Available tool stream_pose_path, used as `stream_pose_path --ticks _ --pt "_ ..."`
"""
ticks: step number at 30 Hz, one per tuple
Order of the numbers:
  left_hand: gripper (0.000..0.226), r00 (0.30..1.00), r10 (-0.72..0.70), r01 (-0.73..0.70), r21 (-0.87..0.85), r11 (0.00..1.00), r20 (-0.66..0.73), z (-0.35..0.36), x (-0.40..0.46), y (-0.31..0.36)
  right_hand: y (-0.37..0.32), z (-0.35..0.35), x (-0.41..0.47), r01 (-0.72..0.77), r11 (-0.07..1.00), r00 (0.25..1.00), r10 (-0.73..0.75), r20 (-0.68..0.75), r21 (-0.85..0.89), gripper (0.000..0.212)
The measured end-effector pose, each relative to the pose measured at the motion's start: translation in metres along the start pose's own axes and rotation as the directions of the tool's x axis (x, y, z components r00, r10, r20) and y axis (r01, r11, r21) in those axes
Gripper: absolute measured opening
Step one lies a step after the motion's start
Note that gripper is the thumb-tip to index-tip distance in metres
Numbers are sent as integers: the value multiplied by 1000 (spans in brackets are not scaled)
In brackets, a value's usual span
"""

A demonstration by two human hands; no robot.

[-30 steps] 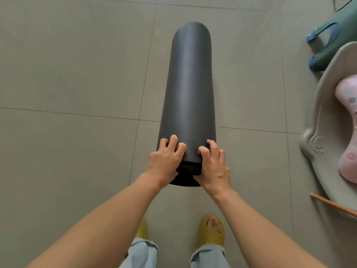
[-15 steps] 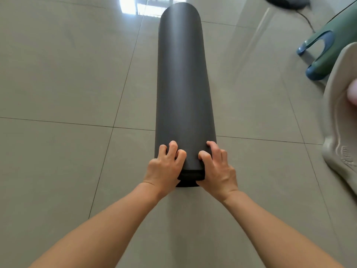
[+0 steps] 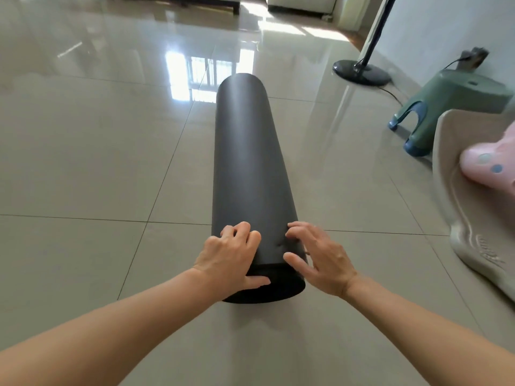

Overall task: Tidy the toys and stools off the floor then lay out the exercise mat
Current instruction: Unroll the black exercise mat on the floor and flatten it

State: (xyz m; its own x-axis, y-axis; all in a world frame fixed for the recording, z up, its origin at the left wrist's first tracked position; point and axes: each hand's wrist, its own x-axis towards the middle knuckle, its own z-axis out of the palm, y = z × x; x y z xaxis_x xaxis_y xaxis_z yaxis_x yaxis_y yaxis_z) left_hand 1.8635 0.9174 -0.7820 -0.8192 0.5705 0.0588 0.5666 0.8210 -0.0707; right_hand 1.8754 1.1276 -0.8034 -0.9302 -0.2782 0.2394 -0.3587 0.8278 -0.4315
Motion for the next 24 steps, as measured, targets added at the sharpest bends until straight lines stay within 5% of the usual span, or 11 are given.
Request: stream_pose_path --ticks 3,6,9,13,16,21,24 --pt "70 991 56 -56 4 998 -122 9 3 -4 6 3 10 -370 914 928 372 18 164 38" --pt "75 995 15 -15 11 1000 -94 -6 9 2 15 3 22 -682 703 730 635 252 202 44" --pt "80 998 -59 58 32 998 18 -11 13 6 7 7 24 -874 301 480 667 571 382 53" --pt "83 994 -110 110 14 994 4 -13 13 6 8 6 22 -880 77 394 669 630 468 57" --pt "77 986 -18 15 -17 1000 -165 -15 9 0 13 -4 32 -774 0 437 723 535 633 46" --pt "70 940 153 -128 101 987 -305 -25 12 -8 -15 -22 59 -561 117 739 517 432 820 17" --pt "45 922 147 -88 177 980 -358 -28 -2 -38 -41 -21 68 -559 408 820 400 409 722 25"
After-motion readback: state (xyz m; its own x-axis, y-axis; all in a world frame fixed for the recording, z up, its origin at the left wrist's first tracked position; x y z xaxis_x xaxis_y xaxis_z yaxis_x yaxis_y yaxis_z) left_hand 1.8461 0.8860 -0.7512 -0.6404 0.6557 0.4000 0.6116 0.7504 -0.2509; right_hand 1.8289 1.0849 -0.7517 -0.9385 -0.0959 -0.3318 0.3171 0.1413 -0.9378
